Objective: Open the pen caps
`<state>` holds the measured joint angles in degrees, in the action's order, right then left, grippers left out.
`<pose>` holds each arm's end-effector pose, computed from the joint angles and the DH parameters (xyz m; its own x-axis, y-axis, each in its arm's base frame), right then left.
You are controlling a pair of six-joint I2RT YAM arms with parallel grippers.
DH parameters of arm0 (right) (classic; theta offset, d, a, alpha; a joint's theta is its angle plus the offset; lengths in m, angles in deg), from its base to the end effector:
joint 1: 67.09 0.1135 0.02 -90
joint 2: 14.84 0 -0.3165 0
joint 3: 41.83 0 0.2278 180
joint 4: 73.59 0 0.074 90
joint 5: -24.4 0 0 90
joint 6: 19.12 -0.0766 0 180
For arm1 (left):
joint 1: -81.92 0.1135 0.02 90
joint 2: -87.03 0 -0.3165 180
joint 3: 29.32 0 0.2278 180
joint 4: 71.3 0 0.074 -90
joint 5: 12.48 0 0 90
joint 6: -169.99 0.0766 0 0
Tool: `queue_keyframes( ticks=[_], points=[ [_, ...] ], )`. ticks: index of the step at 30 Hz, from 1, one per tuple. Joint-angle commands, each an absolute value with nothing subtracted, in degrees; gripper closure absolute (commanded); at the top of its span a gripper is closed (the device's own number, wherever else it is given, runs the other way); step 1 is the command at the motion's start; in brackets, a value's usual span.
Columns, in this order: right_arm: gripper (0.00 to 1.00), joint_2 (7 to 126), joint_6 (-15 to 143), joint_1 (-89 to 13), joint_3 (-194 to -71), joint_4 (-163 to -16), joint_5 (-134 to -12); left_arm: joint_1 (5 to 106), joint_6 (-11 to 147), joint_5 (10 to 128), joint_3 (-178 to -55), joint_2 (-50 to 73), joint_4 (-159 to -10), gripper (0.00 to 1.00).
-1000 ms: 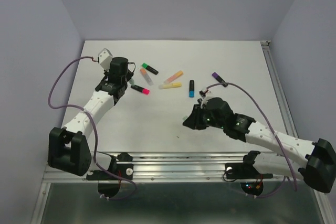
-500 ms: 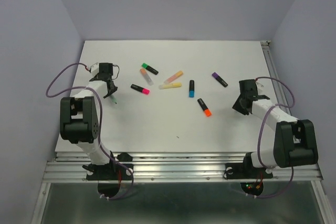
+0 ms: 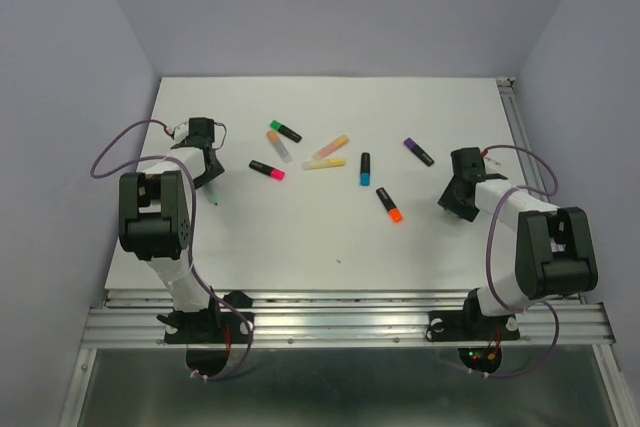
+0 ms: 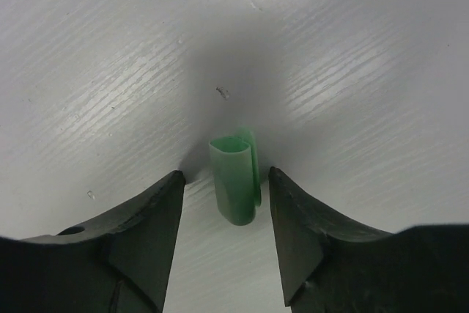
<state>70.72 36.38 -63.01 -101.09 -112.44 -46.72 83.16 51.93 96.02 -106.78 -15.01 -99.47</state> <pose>0.2624 -0.0061 0.1952 -0.7072 0.4868 -0.5126 0.5690 0.8224 -0.0040 0.3813 0.0326 0.2116 -0.6023 -0.4592 -0.6530 -0.5619 0.8249 -0.0618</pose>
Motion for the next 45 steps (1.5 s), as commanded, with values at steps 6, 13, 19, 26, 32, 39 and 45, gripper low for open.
queue_keyframes(
  ticks=[6,13,19,26,32,39,45],
  points=[
    [0.25,65.4,39.5,-63.4,-103.0,-113.7,-49.1,83.4,51.9,93.2,-106.3,-8.5,-100.2,0.01],
    [0.0,55.7,42.1,-63.4,-101.5,-110.8,-60.3,83.3,48.6,88.9,-104.0,0.6,-100.4,0.01],
    [0.0,49.3,45.7,-60.2,-99.1,-104.5,-72.6,77.7,45.7,85.2,-101.0,10.0,-100.0,0.01],
    [0.0,53.9,50.0,-45.0,-101.3,-107.7,-66.7,64.8,41.8,83.3,-96.4,15.6,-97.4,0.01],
    [0.0,62.1,51.8,-39.2,-103.2,-107.6,-60.2,61.7,40.3,83.6,-93.6,19.1,-97.5,0.01],
    [0.01,67.9,55.1,-39.0,-103.8,-105.6,-61.9,61.5,39.7,83.4,-90.8,20.5,-97.4,0.01],
    [0.09,71.2,56.3,-37.9,-104.0,-104.9,-58.3,61.4,39.5,83.2,-90.3,21.2,-97.2,0.01]
  ],
)
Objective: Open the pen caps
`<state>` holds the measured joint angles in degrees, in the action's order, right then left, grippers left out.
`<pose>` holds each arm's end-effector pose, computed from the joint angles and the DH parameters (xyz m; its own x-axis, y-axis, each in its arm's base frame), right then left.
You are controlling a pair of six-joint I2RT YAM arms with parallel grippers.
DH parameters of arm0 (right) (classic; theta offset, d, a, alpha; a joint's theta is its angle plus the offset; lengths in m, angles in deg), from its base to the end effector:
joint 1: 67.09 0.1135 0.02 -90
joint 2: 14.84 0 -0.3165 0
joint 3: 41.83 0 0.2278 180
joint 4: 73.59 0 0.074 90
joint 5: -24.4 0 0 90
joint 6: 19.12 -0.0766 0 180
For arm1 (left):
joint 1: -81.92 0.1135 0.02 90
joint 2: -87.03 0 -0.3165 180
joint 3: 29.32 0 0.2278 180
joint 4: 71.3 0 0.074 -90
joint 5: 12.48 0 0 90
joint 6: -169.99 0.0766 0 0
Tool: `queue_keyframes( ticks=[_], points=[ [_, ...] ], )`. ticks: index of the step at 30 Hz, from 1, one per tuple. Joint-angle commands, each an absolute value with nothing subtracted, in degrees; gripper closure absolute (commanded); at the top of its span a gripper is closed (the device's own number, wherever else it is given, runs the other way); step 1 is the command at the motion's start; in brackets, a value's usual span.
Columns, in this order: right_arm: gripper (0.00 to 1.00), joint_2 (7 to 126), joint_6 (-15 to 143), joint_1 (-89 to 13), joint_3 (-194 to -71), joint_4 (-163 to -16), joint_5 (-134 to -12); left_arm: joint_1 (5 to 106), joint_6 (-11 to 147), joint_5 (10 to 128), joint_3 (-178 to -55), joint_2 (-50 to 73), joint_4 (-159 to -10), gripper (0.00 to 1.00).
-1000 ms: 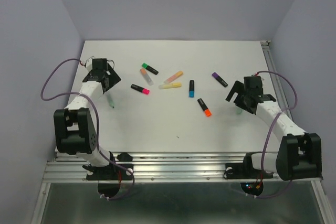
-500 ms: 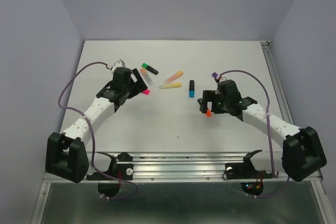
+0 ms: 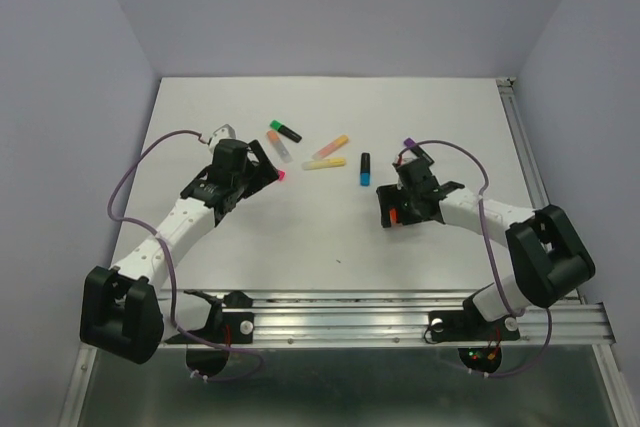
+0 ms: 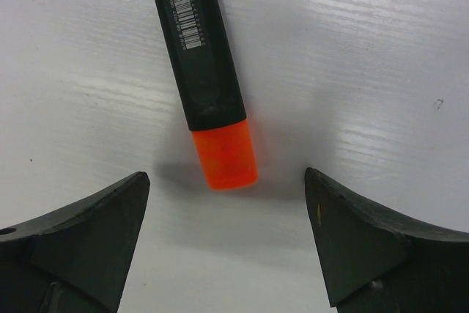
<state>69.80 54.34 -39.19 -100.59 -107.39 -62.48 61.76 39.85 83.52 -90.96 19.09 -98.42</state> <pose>0.2418 0.1233 0.1993 -0.8574 -0.1323 -0.4973 -0.2074 0.9733 0.0987 0.2402 -0.0796 0.2991 -0.5634 -0.4761 -0.6752 -0.1339 0.8591 -0.4941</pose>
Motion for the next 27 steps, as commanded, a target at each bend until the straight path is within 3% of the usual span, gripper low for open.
queue_keyframes(
  ticks=[1,5,9,19,24,27],
  points=[
    [0.09,71.6,56.3,-37.4,-104.1,-104.9,-56.8,61.5,39.5,83.2,-90.3,21.2,-97.1,0.01],
    [0.15,74.7,55.9,-35.8,-105.4,-105.7,-53.2,61.4,39.3,82.9,-90.0,21.5,-97.2,0.01],
    [0.38,75.3,55.4,-34.9,-105.3,-106.4,-51.8,61.5,39.3,83.0,-89.6,22.3,-97.3,0.01],
    [0.76,71.6,56.3,-34.2,-102.9,-104.6,-56.3,61.4,39.4,81.8,-89.4,23.5,-97.7,0.01],
    [0.89,70.2,54.9,-34.1,-101.4,-104.3,-56.5,60.0,39.0,75.9,-87.7,27.0,-95.5,0.01],
    [0.91,67.9,55.3,-33.6,-100.3,-102.8,-60.3,58.5,38.1,71.2,-85.4,28.6,-91.4,0.01]
  ],
)
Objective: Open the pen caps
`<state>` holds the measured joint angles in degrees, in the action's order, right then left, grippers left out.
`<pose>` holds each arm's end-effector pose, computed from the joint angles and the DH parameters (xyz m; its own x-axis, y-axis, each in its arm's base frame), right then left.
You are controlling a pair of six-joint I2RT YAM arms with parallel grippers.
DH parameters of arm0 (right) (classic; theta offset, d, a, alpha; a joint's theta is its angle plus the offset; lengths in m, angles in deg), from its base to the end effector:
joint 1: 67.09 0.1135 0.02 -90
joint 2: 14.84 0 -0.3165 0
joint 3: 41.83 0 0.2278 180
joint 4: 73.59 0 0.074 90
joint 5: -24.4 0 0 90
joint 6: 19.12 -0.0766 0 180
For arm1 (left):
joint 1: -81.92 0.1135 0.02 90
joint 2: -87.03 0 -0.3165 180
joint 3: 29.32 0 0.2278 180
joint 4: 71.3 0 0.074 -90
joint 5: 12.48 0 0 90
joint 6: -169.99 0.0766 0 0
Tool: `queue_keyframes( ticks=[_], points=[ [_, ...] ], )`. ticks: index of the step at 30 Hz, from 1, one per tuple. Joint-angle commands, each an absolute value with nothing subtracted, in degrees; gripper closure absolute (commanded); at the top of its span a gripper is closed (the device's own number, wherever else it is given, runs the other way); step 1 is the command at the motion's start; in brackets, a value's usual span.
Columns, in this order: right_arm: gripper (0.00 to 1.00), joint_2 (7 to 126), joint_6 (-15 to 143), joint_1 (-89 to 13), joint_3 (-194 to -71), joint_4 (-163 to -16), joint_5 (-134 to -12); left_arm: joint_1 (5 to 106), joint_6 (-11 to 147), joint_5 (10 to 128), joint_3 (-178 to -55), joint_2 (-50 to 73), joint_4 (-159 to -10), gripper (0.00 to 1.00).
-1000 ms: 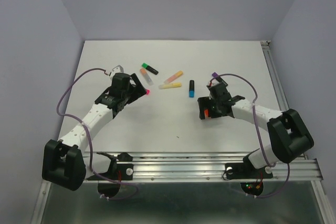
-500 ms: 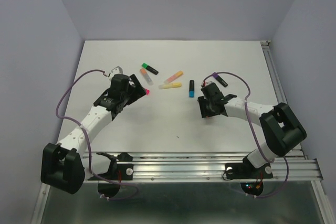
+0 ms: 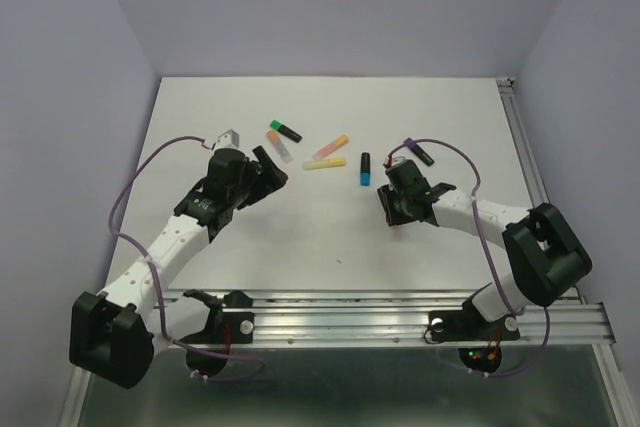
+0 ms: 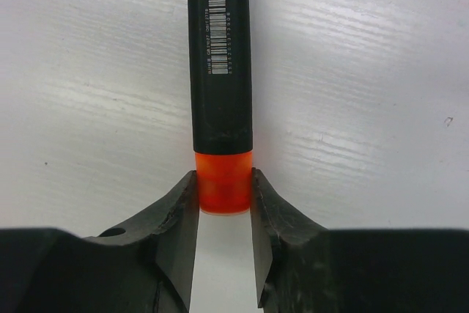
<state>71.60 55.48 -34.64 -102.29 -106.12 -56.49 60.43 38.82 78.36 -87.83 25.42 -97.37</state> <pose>0.2456 0.1418 0.2020 -0.8159 -0.2081 -0.5394 -0.2524 0.9676 0.0085 0.2130 -0.0827 0.3062 -0.5747 -0.4811 -0.6620 -0.0318 0.8214 -0.5694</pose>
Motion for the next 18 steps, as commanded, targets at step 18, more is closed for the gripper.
queue_keyframes(
  ticks=[18],
  points=[
    [0.99,52.9,48.1,-29.3,-97.3,-90.5,-91.3,40.5,27.9,69.2,-89.8,14.3,-73.3,0.02]
  ],
)
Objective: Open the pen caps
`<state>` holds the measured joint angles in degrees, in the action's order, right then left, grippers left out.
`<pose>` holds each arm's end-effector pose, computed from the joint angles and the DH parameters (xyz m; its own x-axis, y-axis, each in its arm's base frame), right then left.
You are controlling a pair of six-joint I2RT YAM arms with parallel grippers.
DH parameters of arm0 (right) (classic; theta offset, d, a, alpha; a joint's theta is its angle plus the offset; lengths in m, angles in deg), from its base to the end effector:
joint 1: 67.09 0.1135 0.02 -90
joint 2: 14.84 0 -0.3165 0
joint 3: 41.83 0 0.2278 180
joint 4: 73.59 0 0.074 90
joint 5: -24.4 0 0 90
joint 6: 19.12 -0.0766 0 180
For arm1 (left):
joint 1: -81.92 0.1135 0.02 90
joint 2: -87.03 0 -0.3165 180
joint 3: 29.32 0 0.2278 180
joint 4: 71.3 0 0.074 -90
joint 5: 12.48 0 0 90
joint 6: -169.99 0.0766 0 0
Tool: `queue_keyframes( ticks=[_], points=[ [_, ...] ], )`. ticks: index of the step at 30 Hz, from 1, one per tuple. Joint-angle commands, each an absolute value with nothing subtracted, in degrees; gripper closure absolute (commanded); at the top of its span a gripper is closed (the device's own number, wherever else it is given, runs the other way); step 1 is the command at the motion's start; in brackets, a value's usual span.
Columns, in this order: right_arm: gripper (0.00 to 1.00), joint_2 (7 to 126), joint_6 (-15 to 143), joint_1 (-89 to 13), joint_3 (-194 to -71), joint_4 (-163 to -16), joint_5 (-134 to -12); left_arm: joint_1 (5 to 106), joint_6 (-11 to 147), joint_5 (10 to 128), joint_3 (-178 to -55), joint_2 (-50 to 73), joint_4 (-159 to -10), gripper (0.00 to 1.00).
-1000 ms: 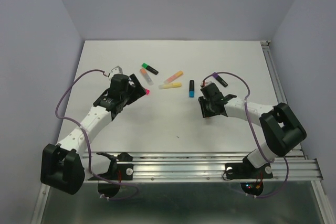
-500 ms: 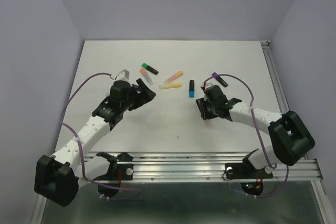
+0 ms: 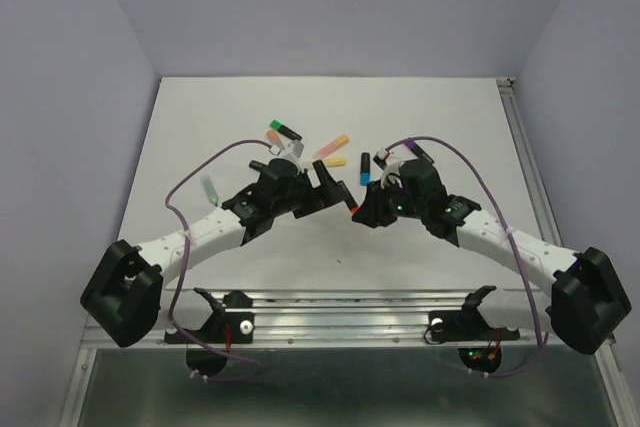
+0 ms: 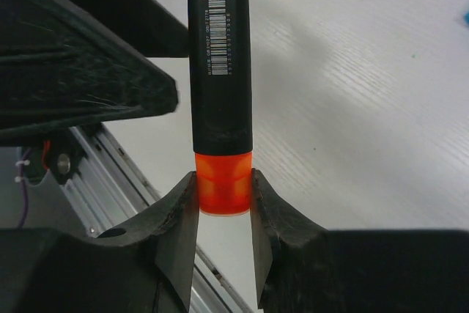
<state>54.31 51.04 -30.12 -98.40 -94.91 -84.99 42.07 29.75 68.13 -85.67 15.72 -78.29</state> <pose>0.1853 0.1713 0.2781 -0.6864 -0.1160 -0.7179 -0.5895 0.6669 0.4559 0.2049 -0.1873 0.2986 -0.7588 -0.3545 -0.5463 0.2580 0.6065 -0.7520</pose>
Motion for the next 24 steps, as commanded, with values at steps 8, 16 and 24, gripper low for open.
queue_keyframes(
  ticks=[8,16,24],
  points=[
    [0.99,52.8,45.2,-28.9,-97.0,-89.6,-92.7,38.3,26.3,71.6,-91.1,10.9,-72.7,0.24],
    [0.99,53.5,43.9,-28.6,-97.1,-87.2,-93.0,37.7,26.5,72.4,-92.7,8.8,-74.1,0.66],
    [0.99,56.2,43.9,-28.4,-98.3,-90.9,-90.4,37.0,26.6,74.3,-94.6,7.2,-76.8,1.0]
  ],
)
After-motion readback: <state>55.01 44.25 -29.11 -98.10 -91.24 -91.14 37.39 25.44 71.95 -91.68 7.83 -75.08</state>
